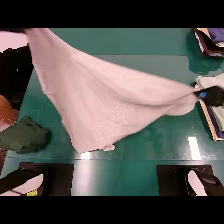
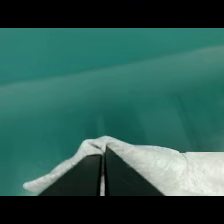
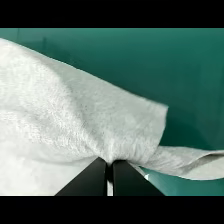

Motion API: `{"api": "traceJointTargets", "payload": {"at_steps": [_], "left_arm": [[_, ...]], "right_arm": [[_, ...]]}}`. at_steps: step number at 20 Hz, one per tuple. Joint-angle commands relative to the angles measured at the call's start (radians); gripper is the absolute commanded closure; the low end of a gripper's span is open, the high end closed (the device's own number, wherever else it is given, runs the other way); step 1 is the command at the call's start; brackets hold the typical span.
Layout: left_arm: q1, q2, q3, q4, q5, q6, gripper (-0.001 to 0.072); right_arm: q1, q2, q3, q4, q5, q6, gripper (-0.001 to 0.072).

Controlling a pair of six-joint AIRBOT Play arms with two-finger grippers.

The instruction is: Fold the shirts.

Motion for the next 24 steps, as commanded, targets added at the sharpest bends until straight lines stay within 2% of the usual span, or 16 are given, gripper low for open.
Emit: {"api": "traceJointTargets", "payload": {"at_steps": [1, 6, 10, 11, 12, 13, 14, 15, 16, 20, 22, 24], "left_arm": [[0.000, -0.215, -0.040, -0.082, 0.043, 0.007, 0.0687], [0.000, -0.428, -0.040, -0.188, 0.195, 0.006, 0.0686], [0.000, -0.482, -0.042, -0.184, 0.262, 0.006, 0.0672], [0.000, -0.484, -0.041, -0.180, 0.264, 0.006, 0.0405], [0.001, -0.483, -0.041, -0.180, 0.263, 0.006, 0.0205], [0.003, -0.481, -0.038, -0.178, 0.252, 0.006, 0.0212], [0.012, -0.481, -0.026, -0.177, 0.223, 0.005, 0.0212], [0.027, -0.481, -0.005, -0.177, 0.176, 0.003, 0.0212], [0.049, -0.480, 0.027, -0.177, 0.100, 0.003, 0.0212], [0.176, -0.430, 0.083, -0.175, -0.221, 0.033, 0.0212], [0.227, -0.364, 0.026, -0.150, -0.282, 0.034, 0.0212], [0.254, -0.264, -0.117, -0.145, -0.273, 0.034, 0.0212]], "right_arm": [[-0.001, -0.073, -0.196, 0.009, -0.100, 0.021, 0.0696], [-0.001, -0.283, -0.219, 0.010, -0.319, 0.020, 0.0696], [-0.001, -0.450, -0.154, 0.010, -0.369, 0.019, 0.0696], [-0.001, -0.488, -0.127, 0.010, -0.365, 0.019, 0.0695], [-0.001, -0.520, -0.096, 0.010, -0.356, 0.019, 0.0695], [-0.002, -0.554, -0.059, 0.010, -0.343, 0.019, 0.0664], [-0.002, -0.584, -0.021, 0.010, -0.332, 0.019, 0.0448], [-0.002, -0.606, 0.013, 0.008, -0.315, 0.018, 0.0262], [-0.010, -0.621, 0.051, 0.000, -0.285, 0.016, 0.0228], [-0.076, -0.586, 0.108, -0.001, -0.183, -0.051, 0.0229], [-0.113, -0.516, 0.066, 0.000, -0.177, -0.068, 0.0230], [-0.146, -0.431, 0.001, 0.000, -0.172, -0.071, 0.0231]]}}
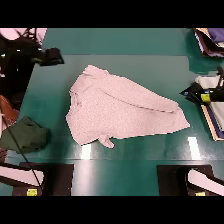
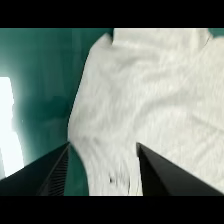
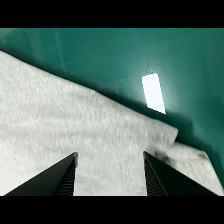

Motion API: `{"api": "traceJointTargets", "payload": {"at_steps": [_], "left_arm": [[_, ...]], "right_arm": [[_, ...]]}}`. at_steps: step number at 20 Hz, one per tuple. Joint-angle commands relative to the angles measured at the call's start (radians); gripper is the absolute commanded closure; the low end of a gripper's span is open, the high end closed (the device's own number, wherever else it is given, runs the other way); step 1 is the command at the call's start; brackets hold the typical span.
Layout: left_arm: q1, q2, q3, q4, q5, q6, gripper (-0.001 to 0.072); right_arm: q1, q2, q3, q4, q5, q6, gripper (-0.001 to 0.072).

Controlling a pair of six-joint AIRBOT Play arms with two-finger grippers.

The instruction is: Fold the shirts.

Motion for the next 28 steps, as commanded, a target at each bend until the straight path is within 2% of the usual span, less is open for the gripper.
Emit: {"api": "traceJointTargets", "payload": {"at_steps": [1, 3, 7, 11, 18, 21, 23, 25, 26, 27, 28], "left_arm": [[0.056, 0.145, -0.195, 0.016, -0.090, 0.009, 0.0212], [0.053, 0.268, -0.429, 0.011, -0.080, 0.008, 0.0212], [0.053, 0.504, -0.908, -0.042, 0.029, -0.026, 0.0212], [0.053, 0.637, -1.227, -0.192, 0.103, -0.011, 0.0212], [0.053, 0.653, -1.381, -0.292, 0.214, 0.038, 0.0212], [0.032, 0.653, -1.426, -0.433, 0.275, 0.140, 0.0212], [-0.060, 0.653, -1.432, -0.438, 0.330, 0.137, 0.0213], [-0.140, 0.653, -1.431, -0.438, 0.391, 0.094, 0.0215], [-0.150, 0.654, -1.428, -0.439, 0.403, 0.076, 0.0360], [-0.149, 0.654, -1.418, -0.435, 0.406, 0.080, 0.0604], [-0.149, 0.654, -1.399, -0.420, 0.403, 0.079, 0.0656]], "right_arm": [[-0.055, 0.117, -0.072, 0.000, 0.025, -0.022, 0.0231], [-0.076, 0.191, -0.112, 0.001, 0.030, -0.043, 0.0233], [-0.091, 0.275, -0.116, 0.003, 0.031, -0.047, 0.0234], [-0.085, 0.288, -0.115, 0.010, 0.031, -0.046, 0.0234], [-0.085, 0.288, -0.114, 0.011, 0.058, -0.046, 0.0234], [-0.085, 0.288, -0.114, 0.020, 0.059, -0.045, 0.0234], [-0.085, 0.288, -0.114, 0.056, 0.057, -0.045, 0.0234], [-0.085, 0.289, -0.114, 0.060, 0.060, -0.045, 0.0234], [-0.090, 0.289, -0.114, 0.051, 0.069, -0.046, 0.0235], [-0.103, 0.288, -0.114, 0.041, 0.089, -0.046, 0.0244], [-0.120, 0.288, -0.114, 0.016, 0.117, -0.046, 0.0244]]}}
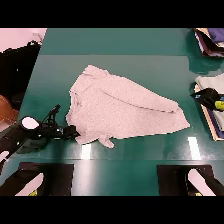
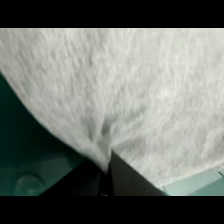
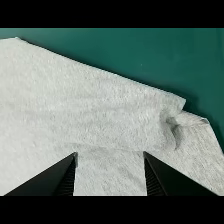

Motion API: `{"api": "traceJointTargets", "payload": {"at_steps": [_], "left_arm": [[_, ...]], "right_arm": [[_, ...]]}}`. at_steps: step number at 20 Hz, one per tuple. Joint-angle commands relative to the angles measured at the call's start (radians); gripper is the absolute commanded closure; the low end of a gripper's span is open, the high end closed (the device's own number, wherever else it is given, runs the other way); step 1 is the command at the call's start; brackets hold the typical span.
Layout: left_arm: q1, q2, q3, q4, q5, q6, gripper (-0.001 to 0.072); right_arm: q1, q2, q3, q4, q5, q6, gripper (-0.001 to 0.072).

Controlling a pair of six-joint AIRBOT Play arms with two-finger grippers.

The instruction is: Fold the shirts.

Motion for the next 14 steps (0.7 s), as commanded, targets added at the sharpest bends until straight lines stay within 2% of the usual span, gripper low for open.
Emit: {"api": "traceJointTargets", "payload": {"at_steps": [1, 2, 3, 6, 10, 14], "left_arm": [[-0.034, 0.002, 0.045, 0.002, 0.026, -0.016, 0.0656], [-0.033, 0.002, 0.079, 0.025, 0.011, -0.016, 0.0657], [-0.033, 0.002, 0.121, 0.061, -0.004, -0.016, 0.0691], [-0.033, 0.002, 0.231, 0.126, -0.037, -0.016, 0.0686], [-0.033, 0.002, 0.271, 0.124, -0.029, -0.015, 0.0686], [-0.033, 0.002, 0.271, 0.126, -0.032, -0.016, 0.0686]], "right_arm": [[-0.045, 0.000, -0.001, -0.069, 0.080, 0.000, 0.0244], [-0.070, 0.000, -0.001, -0.126, 0.116, 0.000, 0.0244], [-0.095, 0.000, -0.001, -0.206, 0.149, 0.001, 0.0244], [-0.153, 0.000, -0.060, -0.404, 0.174, 0.017, 0.0242], [-0.223, -0.076, -0.227, -0.375, 0.164, 0.014, 0.0223], [-0.227, -0.175, -0.299, -0.228, 0.048, -0.021, 0.0229]]}}
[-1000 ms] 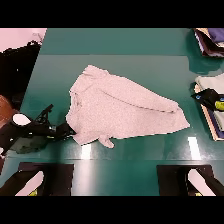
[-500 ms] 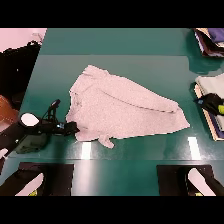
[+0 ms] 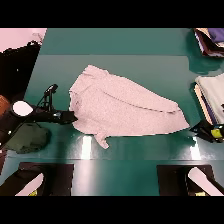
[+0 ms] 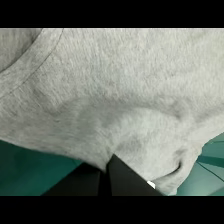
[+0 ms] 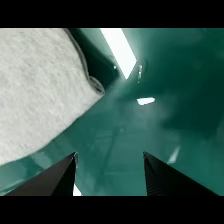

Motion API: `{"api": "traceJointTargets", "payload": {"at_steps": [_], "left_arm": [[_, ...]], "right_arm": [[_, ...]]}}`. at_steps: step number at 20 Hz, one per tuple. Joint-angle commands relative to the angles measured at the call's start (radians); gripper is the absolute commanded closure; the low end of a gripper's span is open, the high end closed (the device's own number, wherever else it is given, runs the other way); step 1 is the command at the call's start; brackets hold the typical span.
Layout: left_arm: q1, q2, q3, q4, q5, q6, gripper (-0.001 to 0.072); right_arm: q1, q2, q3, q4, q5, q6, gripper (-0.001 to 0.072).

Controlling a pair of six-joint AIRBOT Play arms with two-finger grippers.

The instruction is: Fold the shirts.

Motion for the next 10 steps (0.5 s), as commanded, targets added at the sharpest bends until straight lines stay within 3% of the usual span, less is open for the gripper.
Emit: {"api": "traceJointTargets", "payload": {"at_steps": [1, 5, 9, 10], "left_arm": [[0.000, 0.001, 0.010, 0.007, -0.006, 0.000, 0.0686], [0.000, 0.001, 0.010, 0.007, -0.005, 0.000, 0.0686], [0.000, 0.001, 0.010, 0.007, -0.004, 0.000, 0.0686], [0.000, 0.001, 0.010, 0.007, -0.006, 0.000, 0.0686]], "right_arm": [[-0.011, -0.075, -0.053, 0.117, -0.081, -0.032, 0.0233], [0.002, -0.107, -0.053, 0.212, -0.132, -0.040, 0.0262], [0.084, -0.108, -0.053, 0.216, -0.185, -0.039, 0.0288], [0.114, -0.108, -0.053, 0.215, -0.201, -0.040, 0.0392]]}}
